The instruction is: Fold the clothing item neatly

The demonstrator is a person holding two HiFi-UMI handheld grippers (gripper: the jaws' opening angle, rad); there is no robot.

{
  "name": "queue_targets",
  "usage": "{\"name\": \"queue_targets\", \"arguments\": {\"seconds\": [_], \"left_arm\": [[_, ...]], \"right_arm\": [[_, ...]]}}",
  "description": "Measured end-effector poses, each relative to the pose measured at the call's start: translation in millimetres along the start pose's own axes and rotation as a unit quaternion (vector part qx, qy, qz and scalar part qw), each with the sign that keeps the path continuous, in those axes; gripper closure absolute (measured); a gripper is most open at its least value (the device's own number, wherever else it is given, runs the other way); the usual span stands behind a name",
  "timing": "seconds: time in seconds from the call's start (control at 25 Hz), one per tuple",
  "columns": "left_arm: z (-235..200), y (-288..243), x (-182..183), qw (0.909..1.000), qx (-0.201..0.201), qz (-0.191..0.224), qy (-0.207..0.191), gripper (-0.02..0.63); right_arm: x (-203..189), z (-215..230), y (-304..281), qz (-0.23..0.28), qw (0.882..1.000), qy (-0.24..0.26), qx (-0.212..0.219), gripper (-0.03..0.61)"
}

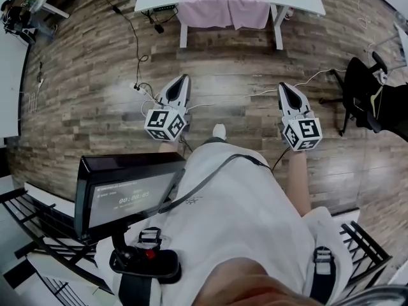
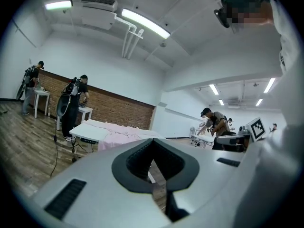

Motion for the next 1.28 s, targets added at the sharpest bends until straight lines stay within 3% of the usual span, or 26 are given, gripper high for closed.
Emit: {"name": "queue_targets", "arguments": {"seconds": [0.56,1.28], "left_arm": [[-71,-82,21,0.9992,-0.036,-0.018,0.002,0.612],[-62,-89,16,0.9976,-0.068,-0.014,0.004,0.612]], "right_arm": [[17,16,-94,-0.006,0.999,-0.009,-0.034,0.577],[17,18,-70,0.005,0.997,-0.006,-0.077,0.577]]}}
Point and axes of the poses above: the fingertips, and each gripper's own axes: y backward along the fingers, z to its right, x out of its top, the point moved 3 cm from there along y, backward along the fingers, and after that the axes turned 11 degrees about x, right-handed, at the moved point
